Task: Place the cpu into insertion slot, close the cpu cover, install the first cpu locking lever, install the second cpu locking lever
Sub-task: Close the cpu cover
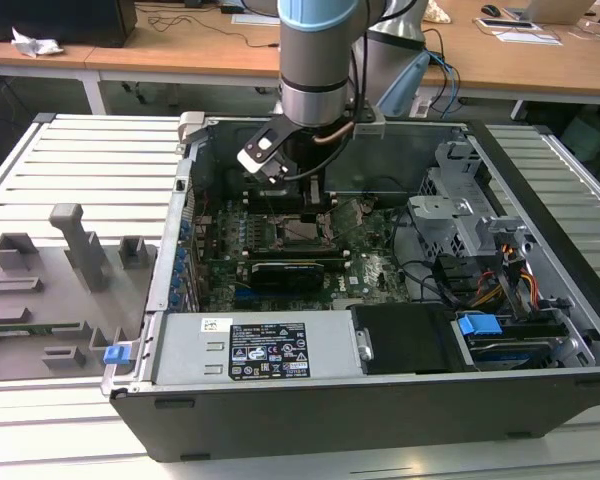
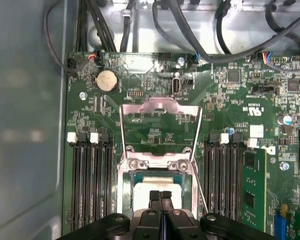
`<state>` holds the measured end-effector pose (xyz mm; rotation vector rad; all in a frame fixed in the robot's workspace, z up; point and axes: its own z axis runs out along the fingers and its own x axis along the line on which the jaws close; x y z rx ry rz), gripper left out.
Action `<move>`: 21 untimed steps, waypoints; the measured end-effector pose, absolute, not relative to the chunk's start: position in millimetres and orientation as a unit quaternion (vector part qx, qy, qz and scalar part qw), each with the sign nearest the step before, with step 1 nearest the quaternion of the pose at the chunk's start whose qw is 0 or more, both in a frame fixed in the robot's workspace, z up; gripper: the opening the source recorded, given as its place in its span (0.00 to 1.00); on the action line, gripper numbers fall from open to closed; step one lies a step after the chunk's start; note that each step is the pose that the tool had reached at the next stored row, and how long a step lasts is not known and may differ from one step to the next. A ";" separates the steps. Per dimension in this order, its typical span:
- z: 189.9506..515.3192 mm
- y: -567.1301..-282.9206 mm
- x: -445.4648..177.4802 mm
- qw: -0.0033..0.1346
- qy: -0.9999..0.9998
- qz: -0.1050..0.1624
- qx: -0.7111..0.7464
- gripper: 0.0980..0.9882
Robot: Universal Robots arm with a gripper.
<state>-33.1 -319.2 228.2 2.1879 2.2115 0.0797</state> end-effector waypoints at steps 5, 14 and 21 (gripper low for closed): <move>245.3 -319.1 -33.0 0.015 0.711 0.026 0.703 0.01; 257.2 -319.2 -14.5 0.015 0.710 0.026 0.703 0.01; 257.1 -319.1 -2.9 0.015 0.710 0.026 0.703 0.01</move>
